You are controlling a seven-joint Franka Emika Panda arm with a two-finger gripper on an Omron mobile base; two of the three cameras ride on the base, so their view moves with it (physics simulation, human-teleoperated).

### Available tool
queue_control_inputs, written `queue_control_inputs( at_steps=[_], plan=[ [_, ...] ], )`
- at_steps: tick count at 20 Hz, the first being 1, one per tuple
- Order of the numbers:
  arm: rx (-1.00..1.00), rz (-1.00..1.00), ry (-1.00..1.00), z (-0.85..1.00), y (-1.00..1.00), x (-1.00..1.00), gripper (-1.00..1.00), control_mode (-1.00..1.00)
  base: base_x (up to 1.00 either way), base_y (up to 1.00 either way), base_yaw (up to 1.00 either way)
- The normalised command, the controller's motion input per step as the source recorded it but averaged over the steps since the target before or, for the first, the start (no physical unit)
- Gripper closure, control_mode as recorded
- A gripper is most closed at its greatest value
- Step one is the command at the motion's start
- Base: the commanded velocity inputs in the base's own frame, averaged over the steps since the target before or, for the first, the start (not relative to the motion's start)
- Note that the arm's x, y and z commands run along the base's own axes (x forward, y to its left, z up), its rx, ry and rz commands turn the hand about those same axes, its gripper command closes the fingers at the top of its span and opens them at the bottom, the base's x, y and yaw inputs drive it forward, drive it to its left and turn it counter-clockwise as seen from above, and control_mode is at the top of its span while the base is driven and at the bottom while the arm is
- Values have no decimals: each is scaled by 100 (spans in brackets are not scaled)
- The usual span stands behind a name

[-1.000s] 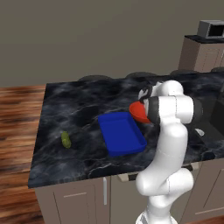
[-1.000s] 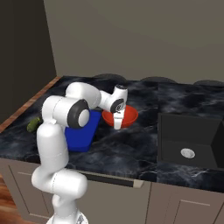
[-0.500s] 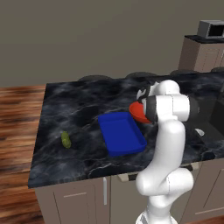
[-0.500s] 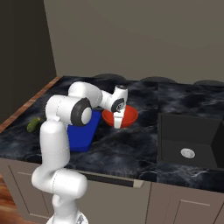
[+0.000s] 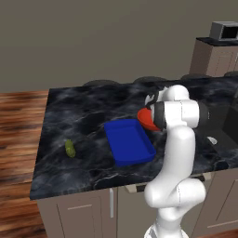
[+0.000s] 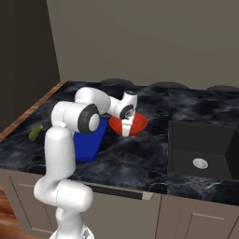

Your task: Place the two vegetables and bowl onto the tray for setting up a vegetable dip station.

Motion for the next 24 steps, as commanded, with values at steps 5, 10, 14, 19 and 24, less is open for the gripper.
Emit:
queue_control_inputs(
  at_steps=[5, 10, 14, 19, 24],
  plan=[
    [0, -4, 0, -13, 0, 0, -100, -100, 0, 0, 0],
    [0, -5, 0, -12, 0, 0, -100, -100, 0, 0, 0],
    [0, -2, 0, -1, 0, 0, 100, -100, 0, 0, 0],
    [0, 0, 10, 3, 0, 0, 100, -100, 0, 0, 0],
    [0, 0, 8, 1, -3, -3, 100, -100, 0, 0, 0]
  ],
)
